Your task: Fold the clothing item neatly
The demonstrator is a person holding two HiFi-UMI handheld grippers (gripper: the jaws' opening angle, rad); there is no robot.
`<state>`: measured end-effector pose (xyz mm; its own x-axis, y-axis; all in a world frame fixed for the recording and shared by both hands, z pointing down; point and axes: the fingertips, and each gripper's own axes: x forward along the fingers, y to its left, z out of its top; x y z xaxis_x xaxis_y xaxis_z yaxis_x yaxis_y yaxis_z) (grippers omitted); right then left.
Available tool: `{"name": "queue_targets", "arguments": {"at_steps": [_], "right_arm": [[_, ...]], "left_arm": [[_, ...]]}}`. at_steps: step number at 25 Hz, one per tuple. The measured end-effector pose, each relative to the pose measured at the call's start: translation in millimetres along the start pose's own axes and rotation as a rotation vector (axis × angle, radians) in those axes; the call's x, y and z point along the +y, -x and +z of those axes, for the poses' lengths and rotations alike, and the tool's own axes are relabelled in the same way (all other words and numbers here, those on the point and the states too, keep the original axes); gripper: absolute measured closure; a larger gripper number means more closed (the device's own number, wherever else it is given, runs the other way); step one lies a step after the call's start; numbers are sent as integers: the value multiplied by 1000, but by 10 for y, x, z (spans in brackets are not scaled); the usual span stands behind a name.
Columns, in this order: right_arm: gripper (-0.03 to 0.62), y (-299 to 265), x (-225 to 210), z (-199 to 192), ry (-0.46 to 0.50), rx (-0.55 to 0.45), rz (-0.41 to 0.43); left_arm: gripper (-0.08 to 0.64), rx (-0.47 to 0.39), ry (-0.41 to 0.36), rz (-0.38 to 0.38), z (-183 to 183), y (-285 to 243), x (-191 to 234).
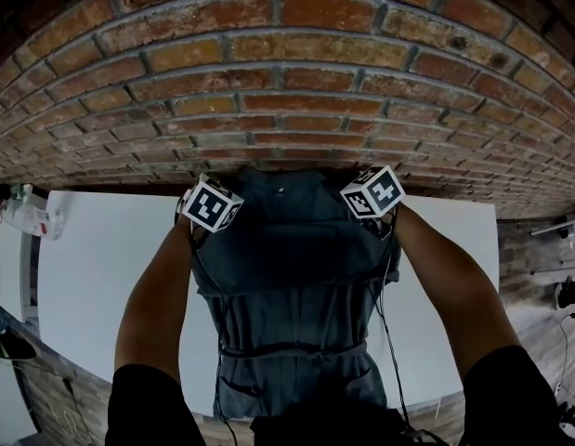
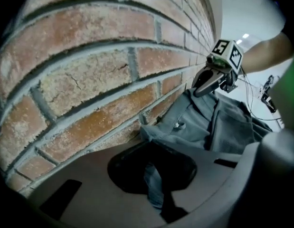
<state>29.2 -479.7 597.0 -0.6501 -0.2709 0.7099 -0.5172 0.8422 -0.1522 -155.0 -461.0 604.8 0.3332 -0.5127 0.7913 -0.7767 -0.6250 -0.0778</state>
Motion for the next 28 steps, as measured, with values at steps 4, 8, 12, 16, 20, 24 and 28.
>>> {"name": "queue_targets", "arguments": {"at_steps": [4,8,12,16,20,24,28], "right_arm": [[560,256,291,133,61,-101,99],[560,552,643,117,213,-140,179],[560,804,985,-69,392,-96,236],[560,989,1258,-242,520,-78,257],[558,1033,1585,-568,627,13,324],[475,922,1727,-1023,602,174,405],[457,873,1613,-1317,530,286,398]], "left_arm": [[546,-124,-66,0,107,332,-99],[545,-227,-172,18,155,696,-292],[545,-287,-304,40,48,1045,-586],[545,-349,-398,52,-113,1324,-905],[545,-307,-537,20,-494,1329,-1289],[536,-129,-597,-82,-1088,1085,-1588],[456,-72,-560,-126,-1307,1060,-1651]]}}
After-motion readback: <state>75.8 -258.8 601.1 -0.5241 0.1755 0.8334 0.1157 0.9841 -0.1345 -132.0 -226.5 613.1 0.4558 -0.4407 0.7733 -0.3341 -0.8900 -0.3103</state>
